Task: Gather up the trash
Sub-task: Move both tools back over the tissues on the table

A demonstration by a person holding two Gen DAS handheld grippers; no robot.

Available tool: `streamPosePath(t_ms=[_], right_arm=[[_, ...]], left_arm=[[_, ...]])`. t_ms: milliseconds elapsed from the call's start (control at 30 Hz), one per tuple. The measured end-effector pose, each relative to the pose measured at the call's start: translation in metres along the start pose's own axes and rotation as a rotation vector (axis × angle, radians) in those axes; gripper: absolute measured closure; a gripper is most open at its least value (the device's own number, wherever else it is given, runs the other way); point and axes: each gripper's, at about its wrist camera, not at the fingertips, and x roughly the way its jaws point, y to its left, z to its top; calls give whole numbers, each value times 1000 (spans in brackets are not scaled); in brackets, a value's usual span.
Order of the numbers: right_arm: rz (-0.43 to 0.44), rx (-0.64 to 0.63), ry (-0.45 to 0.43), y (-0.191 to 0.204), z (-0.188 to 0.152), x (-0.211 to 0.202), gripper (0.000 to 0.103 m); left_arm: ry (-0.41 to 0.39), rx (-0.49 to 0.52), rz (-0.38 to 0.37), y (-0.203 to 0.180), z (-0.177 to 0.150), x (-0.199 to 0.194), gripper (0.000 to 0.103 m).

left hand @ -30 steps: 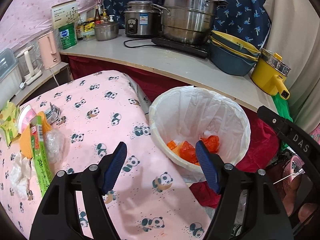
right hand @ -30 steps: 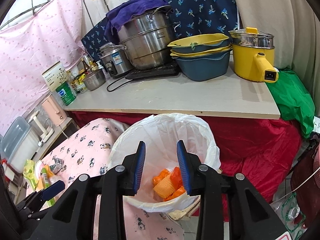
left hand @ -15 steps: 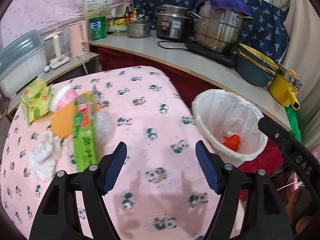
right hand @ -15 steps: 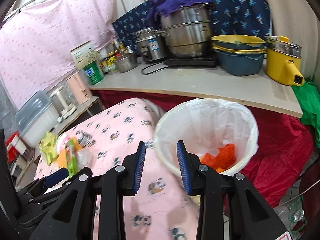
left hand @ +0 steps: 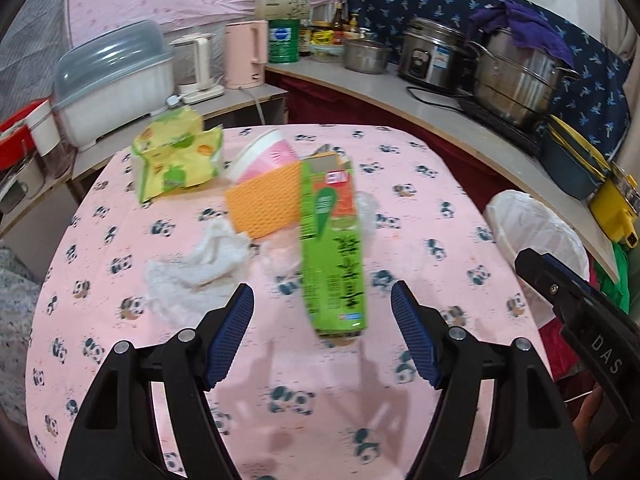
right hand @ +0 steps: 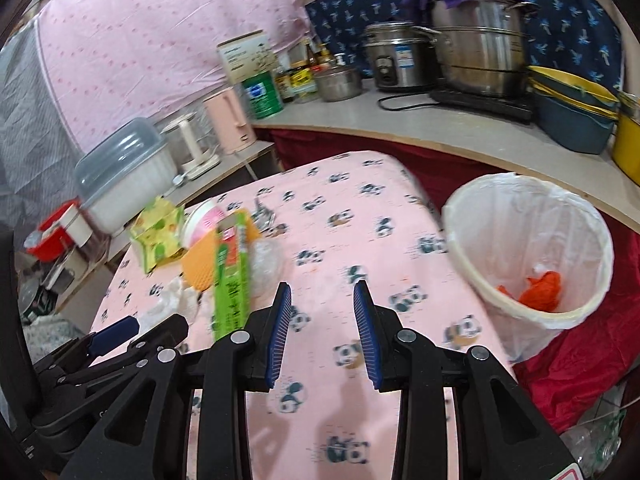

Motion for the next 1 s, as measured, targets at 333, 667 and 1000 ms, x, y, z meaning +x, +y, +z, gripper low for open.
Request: streamPosePath(t_ms=[333,667,1000], right_arm=[[98,-81,87,70,-10,41,71],[178,-135,176,129,-17,94,71],[224,-145,249,159,-18,143,71]], left_arm=[[33,-104,76,83,-14,6,35],[74,-196,120,141,-21,26,35],[122,-203,110,157,-24,54,35]])
